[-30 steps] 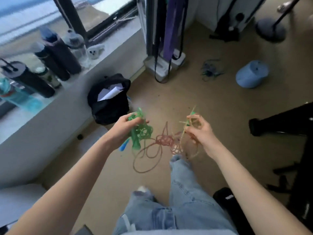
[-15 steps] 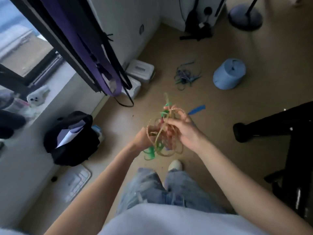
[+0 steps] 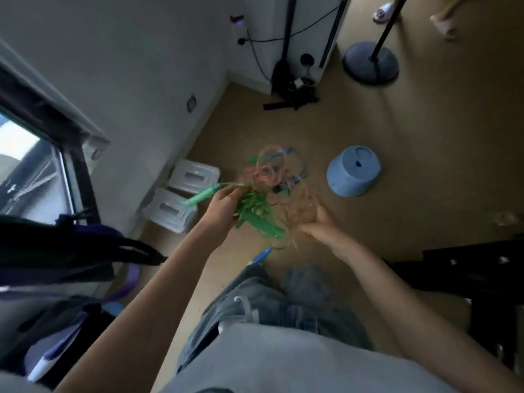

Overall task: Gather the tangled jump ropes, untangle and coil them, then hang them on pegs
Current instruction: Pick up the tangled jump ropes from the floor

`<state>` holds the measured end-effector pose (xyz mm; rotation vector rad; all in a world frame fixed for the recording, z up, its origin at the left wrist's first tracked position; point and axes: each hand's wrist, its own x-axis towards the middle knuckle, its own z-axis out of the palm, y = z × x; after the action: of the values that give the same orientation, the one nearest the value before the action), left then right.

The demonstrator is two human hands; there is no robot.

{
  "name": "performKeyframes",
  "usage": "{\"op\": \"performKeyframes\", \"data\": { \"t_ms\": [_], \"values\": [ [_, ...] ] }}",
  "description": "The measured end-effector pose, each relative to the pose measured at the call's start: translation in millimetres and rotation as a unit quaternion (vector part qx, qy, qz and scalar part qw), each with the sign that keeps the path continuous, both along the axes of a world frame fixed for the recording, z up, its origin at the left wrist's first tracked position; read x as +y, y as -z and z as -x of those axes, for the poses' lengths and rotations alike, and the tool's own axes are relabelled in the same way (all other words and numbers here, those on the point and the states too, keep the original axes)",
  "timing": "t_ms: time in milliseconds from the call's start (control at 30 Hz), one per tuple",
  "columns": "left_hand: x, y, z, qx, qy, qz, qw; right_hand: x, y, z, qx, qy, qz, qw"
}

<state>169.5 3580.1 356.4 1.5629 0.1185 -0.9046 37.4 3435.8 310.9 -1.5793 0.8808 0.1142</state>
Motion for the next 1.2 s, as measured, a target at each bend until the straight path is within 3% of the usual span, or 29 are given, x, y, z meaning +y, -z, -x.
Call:
{"op": "performKeyframes", "data": {
  "t_ms": [167,333,500,700,900,1100,1200],
  "values": [
    [-88,-6,-59,-0.063,0.073,-0.020,0.995,-74,-4,-64,-0.016,-0.086,-0.060,0.994],
    [-166,26,-106,-0.109,-0.013,-0.129,0.986,-174,10,-118,0.023,-0.018,-0.058,0.998],
    [-226,45,-121,-0.010,-0.173,-0.126,0.977,-263,12,-175,0.045,-0.178,-0.026,0.983],
    [-262,47,-154,-0.009,-0.194,-0.120,0.974,-306,17,-241,0.061,-0.240,-0.038,0.968],
    [-297,46,-194,-0.008,-0.169,-0.141,0.975,-336,15,-290,0.077,-0.218,-0.049,0.972],
    [-315,55,-229,-0.104,-0.128,-0.176,0.970,-361,28,-342,0.096,-0.288,0.034,0.952],
    [-322,73,-244,-0.098,-0.165,-0.184,0.964,-376,44,-382,0.091,-0.339,0.070,0.934]
  ]
}}
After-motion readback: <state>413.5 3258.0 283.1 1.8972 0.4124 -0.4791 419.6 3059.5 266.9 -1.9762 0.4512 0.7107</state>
